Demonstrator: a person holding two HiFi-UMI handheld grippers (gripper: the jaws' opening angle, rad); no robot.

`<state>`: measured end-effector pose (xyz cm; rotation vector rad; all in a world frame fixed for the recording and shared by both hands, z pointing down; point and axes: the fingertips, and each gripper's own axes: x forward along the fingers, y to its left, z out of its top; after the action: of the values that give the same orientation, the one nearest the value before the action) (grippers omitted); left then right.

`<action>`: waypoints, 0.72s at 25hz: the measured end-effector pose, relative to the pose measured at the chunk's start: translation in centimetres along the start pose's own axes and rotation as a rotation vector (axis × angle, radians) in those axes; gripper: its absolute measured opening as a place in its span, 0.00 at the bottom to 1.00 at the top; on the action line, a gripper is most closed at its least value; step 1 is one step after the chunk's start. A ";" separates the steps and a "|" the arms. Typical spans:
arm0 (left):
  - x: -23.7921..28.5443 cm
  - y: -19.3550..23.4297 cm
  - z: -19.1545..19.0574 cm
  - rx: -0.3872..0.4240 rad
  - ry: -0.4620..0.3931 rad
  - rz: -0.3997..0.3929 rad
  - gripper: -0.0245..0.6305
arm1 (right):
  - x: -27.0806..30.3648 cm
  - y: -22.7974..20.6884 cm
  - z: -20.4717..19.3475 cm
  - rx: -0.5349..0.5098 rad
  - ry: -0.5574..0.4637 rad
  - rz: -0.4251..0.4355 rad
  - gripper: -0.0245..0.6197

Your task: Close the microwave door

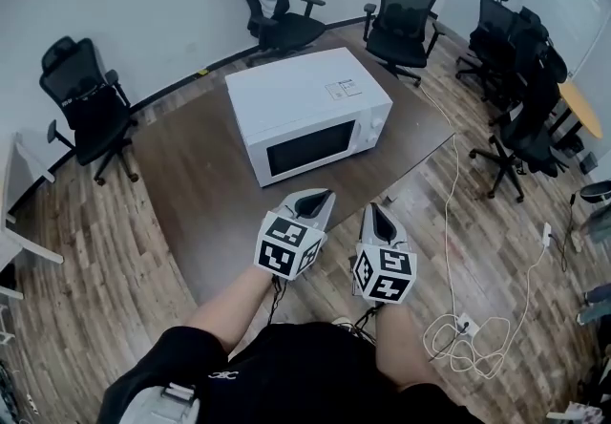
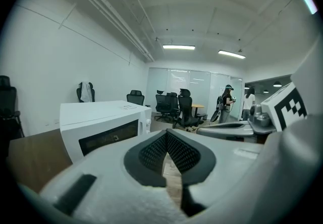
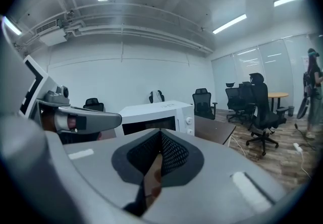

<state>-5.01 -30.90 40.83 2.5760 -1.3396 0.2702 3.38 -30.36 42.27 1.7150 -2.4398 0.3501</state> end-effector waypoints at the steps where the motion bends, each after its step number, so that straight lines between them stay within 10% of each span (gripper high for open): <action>1: -0.4 0.0 0.2 -0.004 -0.004 -0.004 0.06 | -0.1 0.4 0.1 -0.001 -0.002 0.001 0.05; 18: -2.3 0.5 -1.2 -0.024 0.017 -0.030 0.06 | -0.7 3.2 0.2 -0.022 -0.010 0.012 0.05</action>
<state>-6.78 -29.01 41.43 2.5658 -1.2899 0.2689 0.61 -28.70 41.56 1.6977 -2.4523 0.3153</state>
